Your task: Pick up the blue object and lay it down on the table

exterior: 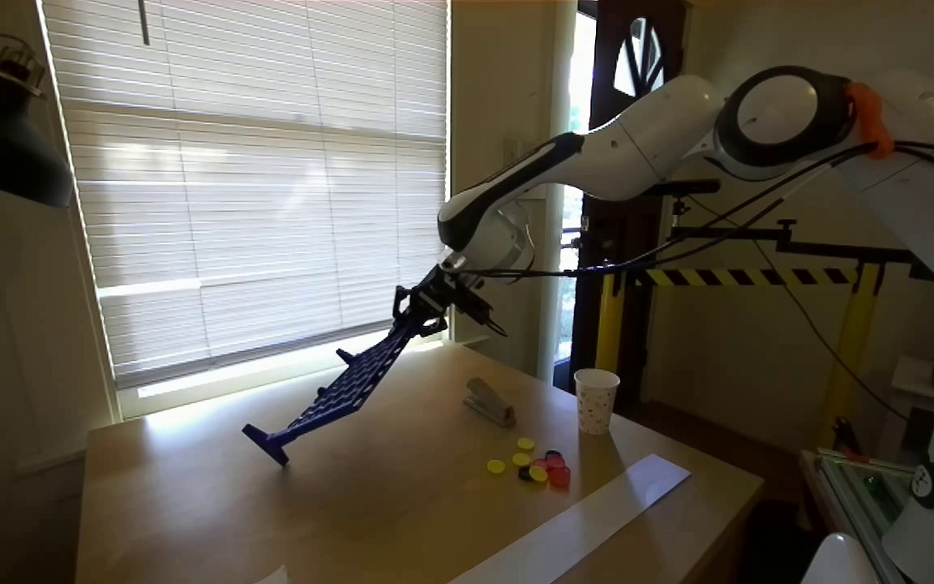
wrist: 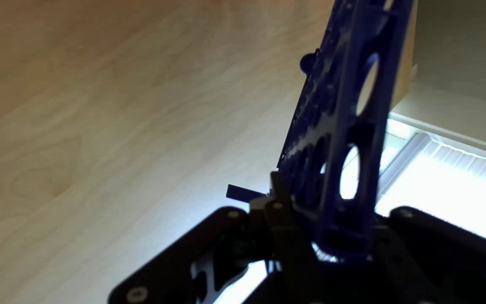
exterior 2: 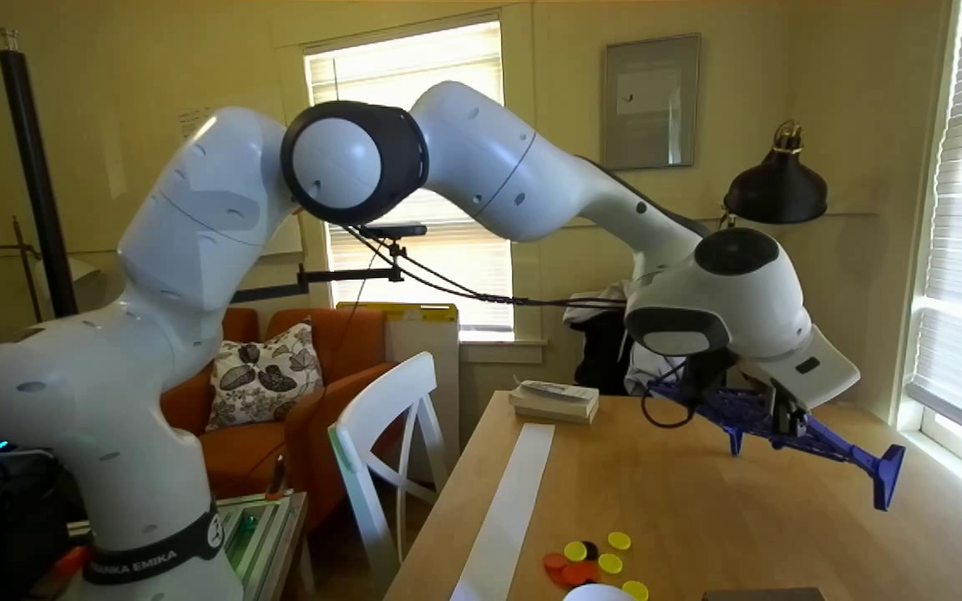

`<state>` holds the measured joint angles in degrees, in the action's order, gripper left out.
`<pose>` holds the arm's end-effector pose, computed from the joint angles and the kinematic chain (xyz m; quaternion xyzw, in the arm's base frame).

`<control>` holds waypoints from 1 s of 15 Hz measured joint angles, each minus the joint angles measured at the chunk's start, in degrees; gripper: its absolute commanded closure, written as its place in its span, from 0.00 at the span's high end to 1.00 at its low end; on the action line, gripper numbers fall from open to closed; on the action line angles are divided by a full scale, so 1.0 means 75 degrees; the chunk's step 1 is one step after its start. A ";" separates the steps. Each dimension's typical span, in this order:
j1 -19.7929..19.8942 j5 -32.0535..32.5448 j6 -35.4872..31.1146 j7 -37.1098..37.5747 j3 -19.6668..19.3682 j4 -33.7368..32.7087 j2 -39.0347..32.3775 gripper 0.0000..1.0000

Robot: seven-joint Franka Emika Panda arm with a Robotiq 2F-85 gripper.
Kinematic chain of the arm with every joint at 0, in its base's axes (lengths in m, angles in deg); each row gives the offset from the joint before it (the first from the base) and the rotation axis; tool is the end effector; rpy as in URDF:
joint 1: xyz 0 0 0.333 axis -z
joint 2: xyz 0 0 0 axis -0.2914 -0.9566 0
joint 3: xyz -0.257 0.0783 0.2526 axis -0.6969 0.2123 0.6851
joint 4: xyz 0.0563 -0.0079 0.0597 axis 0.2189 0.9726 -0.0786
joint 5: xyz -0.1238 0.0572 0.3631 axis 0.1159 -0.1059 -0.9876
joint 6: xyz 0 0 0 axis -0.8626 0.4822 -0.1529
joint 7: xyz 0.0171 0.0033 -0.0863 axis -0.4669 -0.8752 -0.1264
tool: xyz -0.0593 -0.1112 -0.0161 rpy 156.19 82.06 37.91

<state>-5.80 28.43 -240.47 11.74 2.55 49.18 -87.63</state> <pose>0.7803 -0.0872 0.3144 -0.8453 0.3995 -0.2310 0.2694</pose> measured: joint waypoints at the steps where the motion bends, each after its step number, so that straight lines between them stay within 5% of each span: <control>1: 0.0000 0.0000 0.0024 0.0055 -0.0026 0.0033 -0.0001 0.05; 15: -0.0063 -0.0039 -0.0254 -0.0374 -0.0044 0.0091 -0.0079 0.05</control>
<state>-6.27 28.14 -242.37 8.93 2.22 49.86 -88.22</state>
